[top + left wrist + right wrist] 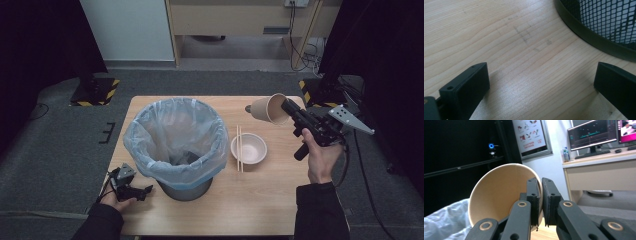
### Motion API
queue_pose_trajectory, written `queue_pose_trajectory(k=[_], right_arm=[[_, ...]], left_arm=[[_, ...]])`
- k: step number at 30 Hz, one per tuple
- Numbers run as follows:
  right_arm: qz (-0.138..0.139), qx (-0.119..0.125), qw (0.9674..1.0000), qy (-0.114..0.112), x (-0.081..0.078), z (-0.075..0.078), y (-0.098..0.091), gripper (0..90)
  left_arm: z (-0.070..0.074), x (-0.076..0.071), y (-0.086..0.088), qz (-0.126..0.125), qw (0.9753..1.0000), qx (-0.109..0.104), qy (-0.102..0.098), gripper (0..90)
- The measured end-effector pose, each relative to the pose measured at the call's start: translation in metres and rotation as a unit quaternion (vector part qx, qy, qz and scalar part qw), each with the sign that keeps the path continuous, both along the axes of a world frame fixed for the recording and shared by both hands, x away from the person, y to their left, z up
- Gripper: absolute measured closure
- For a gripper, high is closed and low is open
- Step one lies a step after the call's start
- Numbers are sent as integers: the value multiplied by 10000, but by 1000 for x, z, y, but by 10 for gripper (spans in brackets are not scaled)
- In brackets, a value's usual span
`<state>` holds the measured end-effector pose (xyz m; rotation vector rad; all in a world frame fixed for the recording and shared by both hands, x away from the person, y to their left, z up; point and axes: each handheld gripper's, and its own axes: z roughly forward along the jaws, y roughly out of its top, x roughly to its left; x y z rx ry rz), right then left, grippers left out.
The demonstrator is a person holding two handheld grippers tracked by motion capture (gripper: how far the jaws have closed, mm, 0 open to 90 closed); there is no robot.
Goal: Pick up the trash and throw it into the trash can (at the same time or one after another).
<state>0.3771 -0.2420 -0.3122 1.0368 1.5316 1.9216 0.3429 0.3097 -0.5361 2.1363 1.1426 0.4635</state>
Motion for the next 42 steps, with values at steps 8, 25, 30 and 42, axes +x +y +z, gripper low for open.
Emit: queue_pose_trajectory(k=[8,25,30,42], right_arm=[[228,41,9996,-178,-7,11,12,851],[840,24,9957,-402,-14,31,56,851],[999,-5,9941,-429,-14,37,70,851],[1264,-115,9912,-385,-8,41,101,852]], left_arm=[[0,0,0,-2,10000,0,1,0],[0,0,0,0,10000,-1,1,0],[0,0,0,-1,10000,-1,1,0],[0,0,0,-2,10000,0,2,0]])
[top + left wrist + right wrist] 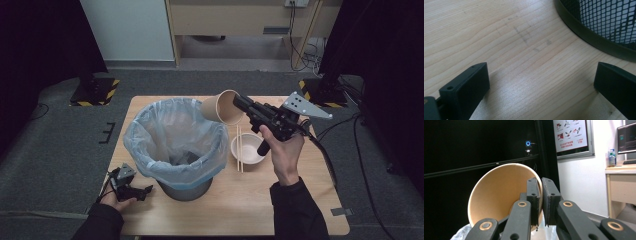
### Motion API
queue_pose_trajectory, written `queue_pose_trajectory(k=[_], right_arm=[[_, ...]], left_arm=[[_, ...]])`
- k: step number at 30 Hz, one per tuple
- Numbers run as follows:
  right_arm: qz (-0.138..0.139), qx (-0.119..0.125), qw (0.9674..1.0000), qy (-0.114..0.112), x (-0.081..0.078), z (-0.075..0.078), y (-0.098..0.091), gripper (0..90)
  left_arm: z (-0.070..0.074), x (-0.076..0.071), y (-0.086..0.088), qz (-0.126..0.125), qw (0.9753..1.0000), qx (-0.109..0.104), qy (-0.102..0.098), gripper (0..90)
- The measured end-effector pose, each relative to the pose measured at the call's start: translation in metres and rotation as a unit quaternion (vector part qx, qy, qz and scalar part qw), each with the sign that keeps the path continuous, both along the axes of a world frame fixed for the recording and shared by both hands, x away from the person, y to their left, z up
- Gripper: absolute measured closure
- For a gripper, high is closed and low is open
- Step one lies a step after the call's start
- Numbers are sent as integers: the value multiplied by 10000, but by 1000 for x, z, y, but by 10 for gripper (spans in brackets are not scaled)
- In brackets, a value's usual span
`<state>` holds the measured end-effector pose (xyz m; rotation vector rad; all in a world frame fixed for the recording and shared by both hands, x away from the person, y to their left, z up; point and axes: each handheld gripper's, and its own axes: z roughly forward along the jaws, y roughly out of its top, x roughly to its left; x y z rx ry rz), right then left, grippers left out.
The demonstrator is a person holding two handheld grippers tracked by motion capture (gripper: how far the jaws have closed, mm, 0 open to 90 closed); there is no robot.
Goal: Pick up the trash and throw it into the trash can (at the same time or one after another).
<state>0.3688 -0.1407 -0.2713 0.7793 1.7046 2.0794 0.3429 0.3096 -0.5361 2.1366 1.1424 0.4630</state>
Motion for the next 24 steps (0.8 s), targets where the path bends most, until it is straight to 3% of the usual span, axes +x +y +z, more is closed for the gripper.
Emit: queue_pose_trajectory(k=[12,24], right_arm=[[156,-16,9997,184,8,-9,16,851],[351,-292,9981,406,12,-24,34,851]], left_arm=[[0,0,0,-6,10000,-2,-5,0],[0,0,0,-10,10000,-4,-5,0]])
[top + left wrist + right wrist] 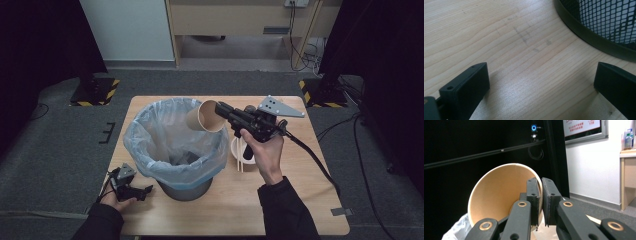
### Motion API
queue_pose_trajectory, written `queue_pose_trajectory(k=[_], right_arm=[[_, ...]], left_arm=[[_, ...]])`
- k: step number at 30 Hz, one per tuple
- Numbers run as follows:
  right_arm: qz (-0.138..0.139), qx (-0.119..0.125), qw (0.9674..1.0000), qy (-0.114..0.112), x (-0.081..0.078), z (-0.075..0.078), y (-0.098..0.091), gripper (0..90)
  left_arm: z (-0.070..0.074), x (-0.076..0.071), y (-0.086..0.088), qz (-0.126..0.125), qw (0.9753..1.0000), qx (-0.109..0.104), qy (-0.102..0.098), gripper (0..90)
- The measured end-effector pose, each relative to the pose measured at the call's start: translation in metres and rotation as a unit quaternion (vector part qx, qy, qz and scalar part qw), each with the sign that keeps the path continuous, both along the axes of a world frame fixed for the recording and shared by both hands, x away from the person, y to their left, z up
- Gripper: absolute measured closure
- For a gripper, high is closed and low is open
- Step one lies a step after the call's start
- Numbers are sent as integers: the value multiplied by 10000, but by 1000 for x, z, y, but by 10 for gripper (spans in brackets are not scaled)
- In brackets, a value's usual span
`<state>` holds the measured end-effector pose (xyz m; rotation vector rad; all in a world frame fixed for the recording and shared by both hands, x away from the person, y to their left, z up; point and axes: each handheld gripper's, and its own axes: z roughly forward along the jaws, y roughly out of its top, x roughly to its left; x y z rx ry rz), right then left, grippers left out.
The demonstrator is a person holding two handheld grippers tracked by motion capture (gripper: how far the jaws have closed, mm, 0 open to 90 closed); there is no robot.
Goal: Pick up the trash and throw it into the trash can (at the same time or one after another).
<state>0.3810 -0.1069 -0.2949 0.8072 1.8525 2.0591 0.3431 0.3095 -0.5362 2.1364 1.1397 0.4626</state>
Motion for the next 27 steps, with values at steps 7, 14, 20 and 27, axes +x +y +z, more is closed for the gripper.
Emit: queue_pose_trajectory(k=[7,14,20,27], right_arm=[[75,-200,9997,114,3,-10,11,850],[231,-297,9991,209,8,-18,20,731],[172,-265,9995,67,8,-15,16,680],[-244,-77,9995,-184,4,9,-13,612]], left_arm=[[0,0,0,-1,10000,0,1,0],[0,0,0,-3,10000,1,0,0],[0,0,0,-4,10000,1,-1,0],[0,0,0,-5,10000,1,0,0]])
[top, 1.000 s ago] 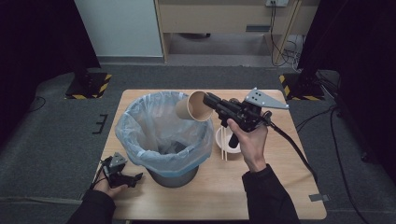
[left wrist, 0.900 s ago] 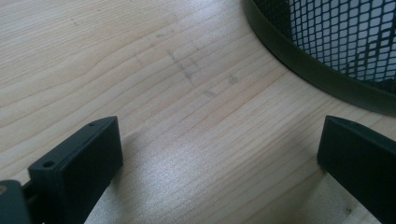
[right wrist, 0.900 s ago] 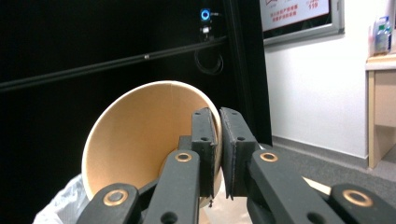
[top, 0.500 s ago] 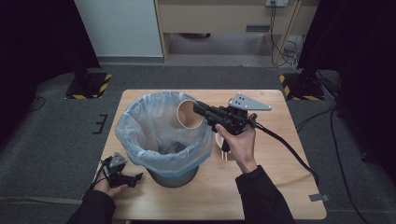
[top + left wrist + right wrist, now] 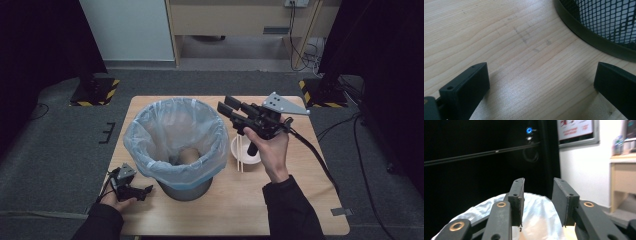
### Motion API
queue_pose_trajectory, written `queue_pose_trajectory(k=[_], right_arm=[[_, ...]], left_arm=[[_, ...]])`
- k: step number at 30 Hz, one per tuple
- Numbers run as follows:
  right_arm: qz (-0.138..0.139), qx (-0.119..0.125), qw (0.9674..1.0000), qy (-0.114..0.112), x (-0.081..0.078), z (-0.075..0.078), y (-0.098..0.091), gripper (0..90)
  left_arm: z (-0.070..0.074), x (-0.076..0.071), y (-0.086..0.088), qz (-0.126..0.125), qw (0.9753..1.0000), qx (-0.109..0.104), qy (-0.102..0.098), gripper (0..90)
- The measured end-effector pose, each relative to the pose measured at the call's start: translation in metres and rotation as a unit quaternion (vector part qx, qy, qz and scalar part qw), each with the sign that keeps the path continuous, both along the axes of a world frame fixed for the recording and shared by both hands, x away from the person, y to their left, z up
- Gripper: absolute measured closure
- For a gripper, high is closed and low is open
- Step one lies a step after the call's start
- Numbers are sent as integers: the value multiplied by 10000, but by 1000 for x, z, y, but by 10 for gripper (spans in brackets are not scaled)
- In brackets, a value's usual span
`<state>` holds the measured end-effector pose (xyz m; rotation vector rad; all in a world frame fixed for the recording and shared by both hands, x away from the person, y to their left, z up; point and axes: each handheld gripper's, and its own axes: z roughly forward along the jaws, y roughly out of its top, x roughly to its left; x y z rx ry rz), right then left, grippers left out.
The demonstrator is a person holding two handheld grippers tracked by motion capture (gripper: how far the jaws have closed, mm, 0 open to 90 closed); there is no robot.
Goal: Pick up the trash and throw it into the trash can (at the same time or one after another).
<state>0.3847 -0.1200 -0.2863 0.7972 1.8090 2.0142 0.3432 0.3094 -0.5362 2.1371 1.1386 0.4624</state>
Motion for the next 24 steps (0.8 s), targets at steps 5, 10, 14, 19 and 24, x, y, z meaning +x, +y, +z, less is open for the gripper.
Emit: queue_pose_trajectory(k=[5,10,14,19,24], right_arm=[[-474,-193,9985,-196,-2,9,-20,577],[-836,-175,9963,-81,2,1,-40,563],[-1147,-260,9930,121,9,-17,-55,555],[-1396,-411,9884,432,20,-45,-67,578],[-1521,-660,9834,735,27,-75,-72,601]], left_arm=[[0,0,0,1,10000,0,0,0],[0,0,0,0,10000,0,0,0],[0,0,0,0,10000,1,0,0],[0,0,0,0,10000,1,0,0],[0,0,0,1,10000,0,1,0]])
